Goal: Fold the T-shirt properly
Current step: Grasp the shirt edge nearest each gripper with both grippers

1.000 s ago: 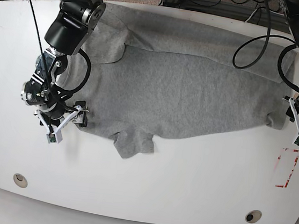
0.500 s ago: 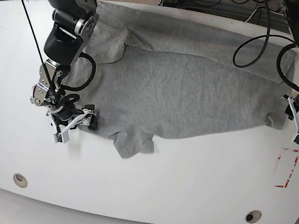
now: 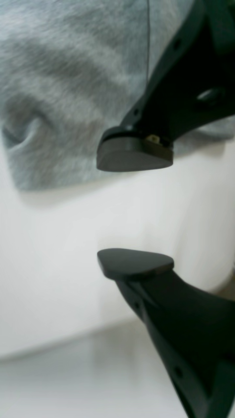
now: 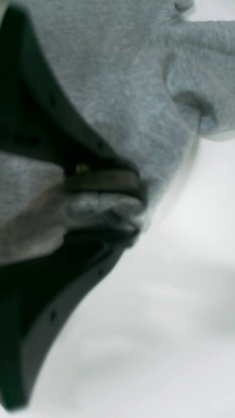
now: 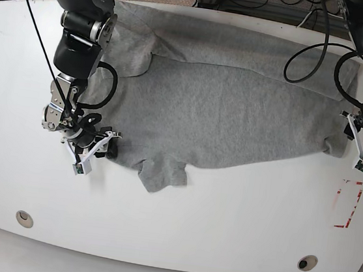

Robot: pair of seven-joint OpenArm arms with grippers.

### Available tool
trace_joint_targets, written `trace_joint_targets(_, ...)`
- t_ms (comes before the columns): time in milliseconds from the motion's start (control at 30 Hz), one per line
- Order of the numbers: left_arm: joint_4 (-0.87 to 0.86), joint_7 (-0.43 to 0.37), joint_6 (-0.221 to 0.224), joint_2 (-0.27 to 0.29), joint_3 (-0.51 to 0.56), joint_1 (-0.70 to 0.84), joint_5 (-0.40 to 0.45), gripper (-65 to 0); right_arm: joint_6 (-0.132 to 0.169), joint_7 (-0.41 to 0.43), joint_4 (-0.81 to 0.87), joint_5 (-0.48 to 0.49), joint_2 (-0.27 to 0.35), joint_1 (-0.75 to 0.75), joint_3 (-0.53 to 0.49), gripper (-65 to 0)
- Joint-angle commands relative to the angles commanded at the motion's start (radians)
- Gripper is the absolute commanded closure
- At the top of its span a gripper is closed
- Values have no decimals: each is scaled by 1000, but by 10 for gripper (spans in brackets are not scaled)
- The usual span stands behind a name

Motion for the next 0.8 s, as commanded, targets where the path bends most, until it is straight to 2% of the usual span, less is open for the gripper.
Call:
trace_joint_targets(100,-91,-9,0,0,-25,-38,-2,-351,0,2,-2,-2,0,0,0,0)
trace_joint_targets(233,-201,-43,0,6,-57,-109,-2,-353,0,2,0,-2,2,0,0,0)
trace_joint_targets(300,-253,-75,18,15,-72,-138,-2,-354,0,2,0,-2,3,0,0,0)
trace_joint_targets(333,-285,-98,38,18,-80,-153,-2,-364,0,2,0,-2,3,0,0,0)
trace_joint_targets(533,-385,-164,88,18,-83,-181,-5,-444,0,0,3,-2,5,0,0,0)
trace_joint_targets(800,-531,-222,101,31,-83,-222,-6,-458,0,-2,3,-2,5,0,0,0)
